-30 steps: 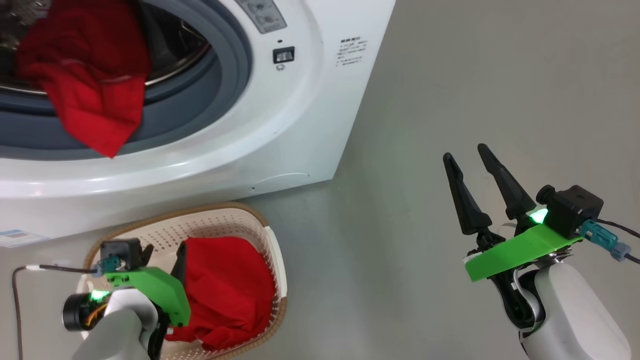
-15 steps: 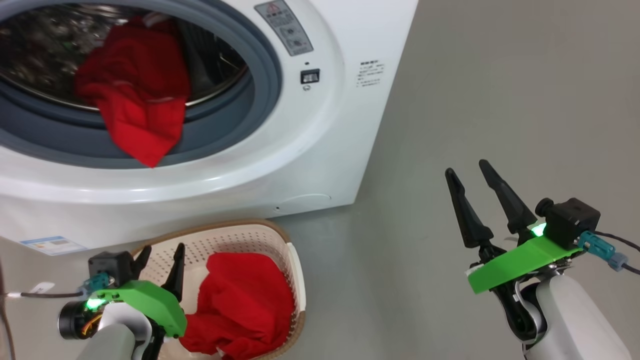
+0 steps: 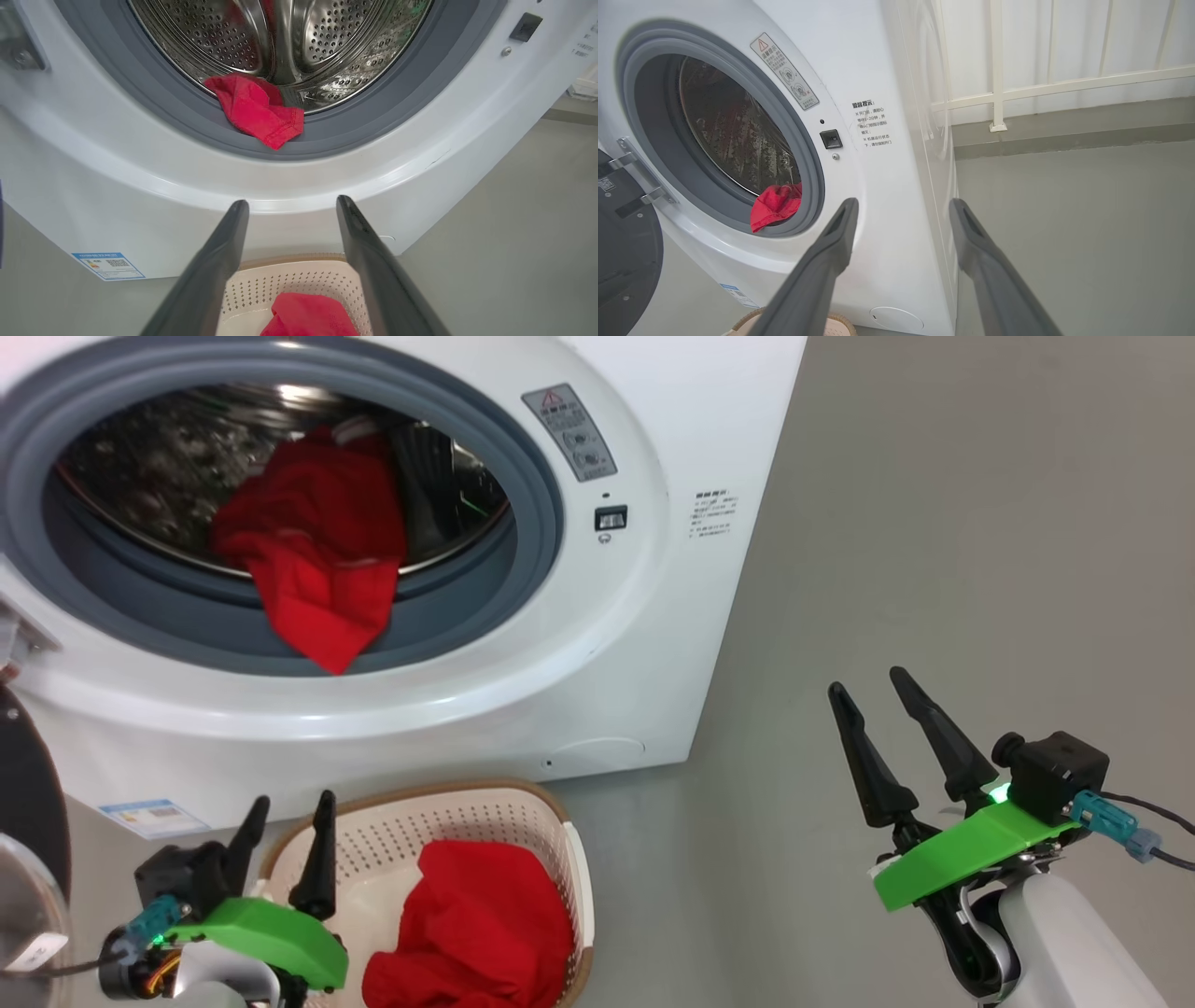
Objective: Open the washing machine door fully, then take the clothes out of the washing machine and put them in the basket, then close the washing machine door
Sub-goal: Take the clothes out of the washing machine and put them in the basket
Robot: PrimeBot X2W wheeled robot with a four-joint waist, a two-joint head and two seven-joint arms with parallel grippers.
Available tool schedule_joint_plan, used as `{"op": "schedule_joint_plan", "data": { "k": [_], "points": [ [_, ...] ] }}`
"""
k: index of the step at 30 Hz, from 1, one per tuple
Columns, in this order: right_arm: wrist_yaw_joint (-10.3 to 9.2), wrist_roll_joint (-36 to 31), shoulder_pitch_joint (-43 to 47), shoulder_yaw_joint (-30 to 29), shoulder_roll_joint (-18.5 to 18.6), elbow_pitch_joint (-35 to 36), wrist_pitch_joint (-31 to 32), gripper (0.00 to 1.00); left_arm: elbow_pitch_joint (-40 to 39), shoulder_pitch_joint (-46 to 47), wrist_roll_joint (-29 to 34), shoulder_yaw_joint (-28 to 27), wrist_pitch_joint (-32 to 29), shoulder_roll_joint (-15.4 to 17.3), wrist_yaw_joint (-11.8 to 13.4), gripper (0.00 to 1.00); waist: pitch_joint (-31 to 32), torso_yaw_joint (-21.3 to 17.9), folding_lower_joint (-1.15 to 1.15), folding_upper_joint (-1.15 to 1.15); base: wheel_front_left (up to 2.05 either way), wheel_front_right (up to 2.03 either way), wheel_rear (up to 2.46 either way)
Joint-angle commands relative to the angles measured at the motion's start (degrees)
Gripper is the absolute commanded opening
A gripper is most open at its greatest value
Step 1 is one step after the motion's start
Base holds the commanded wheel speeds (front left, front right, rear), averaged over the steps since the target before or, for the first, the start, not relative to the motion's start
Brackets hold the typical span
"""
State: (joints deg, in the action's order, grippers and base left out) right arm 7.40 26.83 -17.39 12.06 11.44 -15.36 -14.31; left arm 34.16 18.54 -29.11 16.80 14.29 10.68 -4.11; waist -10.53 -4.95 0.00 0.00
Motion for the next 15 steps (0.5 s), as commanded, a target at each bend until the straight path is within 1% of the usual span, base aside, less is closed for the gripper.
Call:
{"op": "schedule_joint_plan", "data": {
  "k": [1,2,5,15],
  "points": [
    [0.09,0.1,0.8,1.1,0.4,1.2,-0.7,1.0,-2.5,-0.2,0.9,-2.3,0.7,1.9,0.9,1.0,1.1,0.3,0.0,0.0,0.0,0.0,0.0],
    [0.09,0.2,1.2,1.3,0.5,1.0,-0.7,1.0,-5.2,-1.6,1.0,-3.0,0.7,2.2,1.7,1.0,1.8,0.2,0.0,0.0,0.0,0.0,0.0],
    [0.09,0.4,1.7,1.5,0.8,0.8,-0.7,1.0,-9.3,-3.8,1.3,-3.8,0.7,2.8,2.6,1.0,2.8,0.2,0.0,0.0,0.0,0.0,0.0],
    [0.09,0.3,3.1,0.8,1.7,0.9,-0.7,1.0,-23.2,-9.7,2.5,-5.1,0.4,4.6,6.9,1.0,5.3,0.6,0.0,0.0,0.0,0.0,0.0]
  ]
}}
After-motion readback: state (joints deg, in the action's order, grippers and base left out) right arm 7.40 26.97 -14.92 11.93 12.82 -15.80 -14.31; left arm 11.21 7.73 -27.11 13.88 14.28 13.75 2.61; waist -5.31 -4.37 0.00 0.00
